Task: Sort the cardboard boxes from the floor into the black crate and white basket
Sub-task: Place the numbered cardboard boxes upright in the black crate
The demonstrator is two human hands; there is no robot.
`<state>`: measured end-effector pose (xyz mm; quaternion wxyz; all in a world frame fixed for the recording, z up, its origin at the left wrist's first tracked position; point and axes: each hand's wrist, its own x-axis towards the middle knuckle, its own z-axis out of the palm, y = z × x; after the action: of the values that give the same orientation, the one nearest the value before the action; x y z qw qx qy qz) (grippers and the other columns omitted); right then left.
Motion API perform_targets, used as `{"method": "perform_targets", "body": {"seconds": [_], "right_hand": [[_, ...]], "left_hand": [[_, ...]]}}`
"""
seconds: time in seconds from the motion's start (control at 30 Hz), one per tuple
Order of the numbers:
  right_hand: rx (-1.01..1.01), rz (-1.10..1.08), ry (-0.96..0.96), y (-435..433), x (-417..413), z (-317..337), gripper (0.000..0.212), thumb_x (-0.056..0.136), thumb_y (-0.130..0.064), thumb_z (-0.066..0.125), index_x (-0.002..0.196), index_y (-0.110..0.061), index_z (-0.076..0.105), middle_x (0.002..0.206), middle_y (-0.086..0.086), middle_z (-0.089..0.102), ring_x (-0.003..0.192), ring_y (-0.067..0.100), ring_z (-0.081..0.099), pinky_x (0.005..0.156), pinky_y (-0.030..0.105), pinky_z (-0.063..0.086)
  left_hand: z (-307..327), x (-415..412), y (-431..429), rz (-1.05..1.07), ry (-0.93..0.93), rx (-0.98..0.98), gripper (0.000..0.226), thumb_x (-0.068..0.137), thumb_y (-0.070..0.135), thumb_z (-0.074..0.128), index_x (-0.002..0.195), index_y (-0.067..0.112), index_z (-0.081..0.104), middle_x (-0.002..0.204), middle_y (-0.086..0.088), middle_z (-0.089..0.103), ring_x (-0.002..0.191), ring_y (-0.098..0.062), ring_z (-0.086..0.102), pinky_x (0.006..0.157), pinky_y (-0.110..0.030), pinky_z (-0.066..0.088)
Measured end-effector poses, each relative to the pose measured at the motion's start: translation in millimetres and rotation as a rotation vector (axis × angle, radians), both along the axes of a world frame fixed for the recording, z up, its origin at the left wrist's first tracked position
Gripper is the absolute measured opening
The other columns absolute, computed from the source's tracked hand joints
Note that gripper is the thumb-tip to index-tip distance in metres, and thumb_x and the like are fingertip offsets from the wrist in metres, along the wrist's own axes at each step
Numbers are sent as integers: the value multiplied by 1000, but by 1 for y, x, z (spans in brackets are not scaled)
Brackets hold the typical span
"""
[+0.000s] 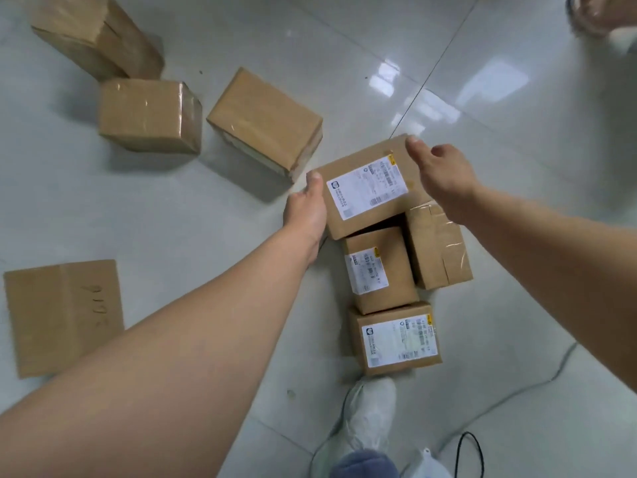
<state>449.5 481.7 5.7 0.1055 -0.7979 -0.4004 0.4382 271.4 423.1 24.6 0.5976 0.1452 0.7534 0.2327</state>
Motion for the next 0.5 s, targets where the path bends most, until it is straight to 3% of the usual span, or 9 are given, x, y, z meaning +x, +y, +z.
{"method": "perform_targets", "body": {"seconds": [0.03, 0.1, 0.17, 0.23, 0.27, 0.43, 0.5], "right_hand": [[0, -2, -22, 2, 2, -16, 52, 91, -58, 46, 119, -14, 47, 120, 10, 50, 110, 23, 48, 74, 19, 37], [-4, 2, -47, 6, 7, -43, 71, 91, -57, 47, 141, -8, 36, 142, 12, 43, 128, 26, 42, 92, 23, 34], [-32, 13, -77, 8, 8, -63, 76, 92, -57, 44, 144, -3, 31, 148, 14, 37, 134, 28, 37, 100, 27, 30], [-63, 24, -98, 10, 8, -75, 75, 92, -59, 40, 140, -1, 39, 142, 18, 43, 129, 31, 42, 100, 30, 33], [-72, 16, -103, 11, 7, -77, 75, 92, -60, 39, 137, 0, 42, 139, 19, 46, 126, 32, 44, 97, 30, 34], [-14, -89, -78, 12, -7, -44, 76, 89, -62, 43, 136, -2, 43, 136, 14, 49, 122, 30, 48, 83, 26, 31], [3, -143, -45, 9, -15, -18, 75, 89, -62, 44, 134, -2, 43, 134, 14, 51, 119, 31, 50, 85, 28, 35]], "left_hand": [[-18, 0, -1, -2, -2, -9, 23, 99, 46, 37, 109, 31, 51, 77, 19, 45, 64, 5, 38, 75, -18, 33], [-50, 3, -2, 5, -25, -33, 39, 99, 46, 38, 128, 25, 52, 85, 15, 45, 64, 4, 39, 74, -18, 35], [-72, 5, -1, 20, -112, -66, 48, 98, 49, 38, 135, 20, 47, 97, 11, 49, 74, -2, 47, 81, -24, 35], [-81, 9, 3, 21, -237, -104, 50, 96, 54, 37, 136, 25, 45, 119, 10, 57, 100, -13, 53, 91, -32, 34], [-81, 10, 5, 12, -264, -108, 49, 96, 55, 36, 134, 27, 46, 125, 8, 58, 104, -15, 55, 91, -32, 34], [-44, 3, 16, -5, -159, -10, 33, 98, 48, 40, 105, 22, 58, 95, 6, 68, 62, -2, 62, 48, -15, 44], [-17, -4, 20, 3, -133, 6, 38, 96, 50, 41, 111, 19, 58, 104, 5, 69, 76, -5, 66, 59, -16, 47]]}}
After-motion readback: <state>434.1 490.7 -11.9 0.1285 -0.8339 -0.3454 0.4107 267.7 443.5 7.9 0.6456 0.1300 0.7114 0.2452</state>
